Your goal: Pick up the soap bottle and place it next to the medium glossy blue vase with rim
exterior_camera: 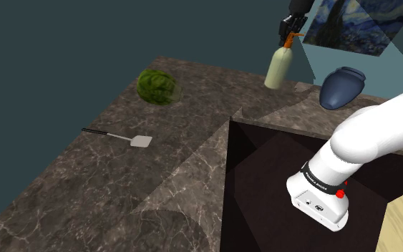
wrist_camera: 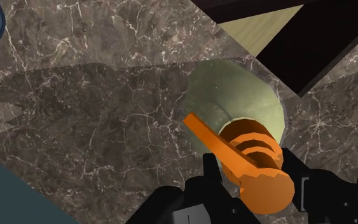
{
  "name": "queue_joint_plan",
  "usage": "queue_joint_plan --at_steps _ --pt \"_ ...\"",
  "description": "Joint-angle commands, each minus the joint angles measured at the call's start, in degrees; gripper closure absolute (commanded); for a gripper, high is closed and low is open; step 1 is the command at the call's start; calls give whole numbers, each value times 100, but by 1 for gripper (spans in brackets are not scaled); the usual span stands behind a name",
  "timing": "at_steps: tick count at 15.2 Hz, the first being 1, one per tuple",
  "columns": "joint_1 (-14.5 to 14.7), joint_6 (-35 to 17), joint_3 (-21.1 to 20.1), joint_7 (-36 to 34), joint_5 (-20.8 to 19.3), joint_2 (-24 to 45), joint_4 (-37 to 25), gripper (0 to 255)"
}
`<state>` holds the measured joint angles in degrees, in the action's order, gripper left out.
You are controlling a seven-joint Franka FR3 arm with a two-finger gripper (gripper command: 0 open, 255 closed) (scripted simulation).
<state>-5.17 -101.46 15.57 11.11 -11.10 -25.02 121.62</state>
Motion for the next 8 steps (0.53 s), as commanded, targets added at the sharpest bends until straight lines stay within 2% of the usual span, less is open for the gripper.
queue_joint_plan --at_steps 1,8 --pt "7 156 -13 15 13 14 -171 255" --pt "30 682 -45 75 60 115 -798 255"
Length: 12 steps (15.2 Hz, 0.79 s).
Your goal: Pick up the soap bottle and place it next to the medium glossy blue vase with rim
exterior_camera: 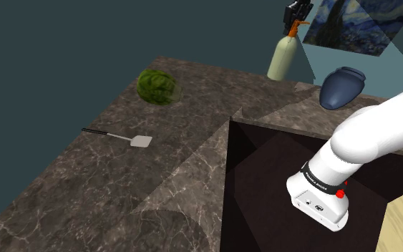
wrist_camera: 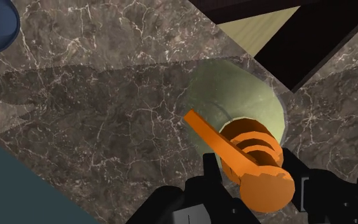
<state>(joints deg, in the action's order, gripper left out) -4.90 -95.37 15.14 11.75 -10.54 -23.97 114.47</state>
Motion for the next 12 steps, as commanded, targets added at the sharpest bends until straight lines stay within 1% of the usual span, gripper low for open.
queue_joint_plan --at_steps 1,12 --pt "5 148 -6 20 11 29 -177 255" --pt "39 986 -26 138 88 329 -1316 255"
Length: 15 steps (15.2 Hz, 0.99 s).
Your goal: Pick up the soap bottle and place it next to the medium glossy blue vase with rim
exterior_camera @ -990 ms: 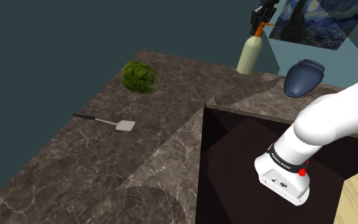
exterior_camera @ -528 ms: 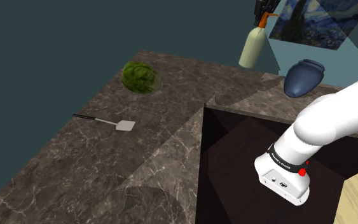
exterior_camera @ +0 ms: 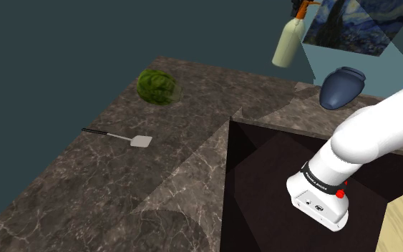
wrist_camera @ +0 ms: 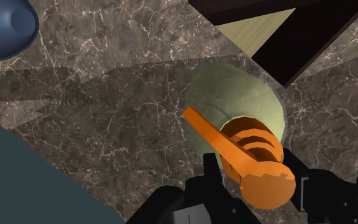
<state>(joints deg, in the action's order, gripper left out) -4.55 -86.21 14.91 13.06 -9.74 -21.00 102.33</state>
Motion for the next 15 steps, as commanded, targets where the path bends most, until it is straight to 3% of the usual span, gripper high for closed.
queue_joint_plan --at_steps 1,5,15 --pt "7 148 -3 19 15 68 -215 255" --pt "17 453 2 71 45 220 -673 255" --pt "-397 522 756 1224 -410 -622 -116 255"
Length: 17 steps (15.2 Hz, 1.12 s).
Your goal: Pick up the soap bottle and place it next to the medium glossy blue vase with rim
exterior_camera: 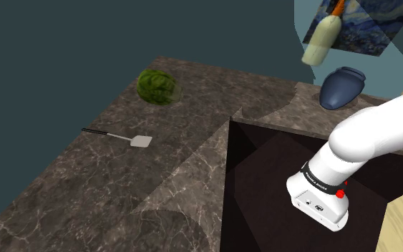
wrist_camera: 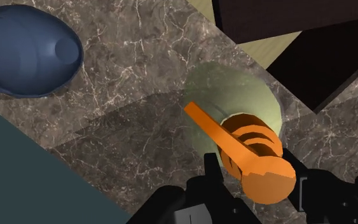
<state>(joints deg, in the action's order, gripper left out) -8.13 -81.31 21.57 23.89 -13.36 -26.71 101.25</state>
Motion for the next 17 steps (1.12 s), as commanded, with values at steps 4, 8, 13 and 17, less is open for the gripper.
queue_joint_plan --at_steps 4,8,13,17 --pt "-179 70 455 650 -242 -240 25 255" --pt "-301 101 859 1190 -424 -337 -44 255" --pt "-395 121 1442 1908 -611 -322 -275 255" --pt "-404 120 1998 2522 -701 -193 -578 255"
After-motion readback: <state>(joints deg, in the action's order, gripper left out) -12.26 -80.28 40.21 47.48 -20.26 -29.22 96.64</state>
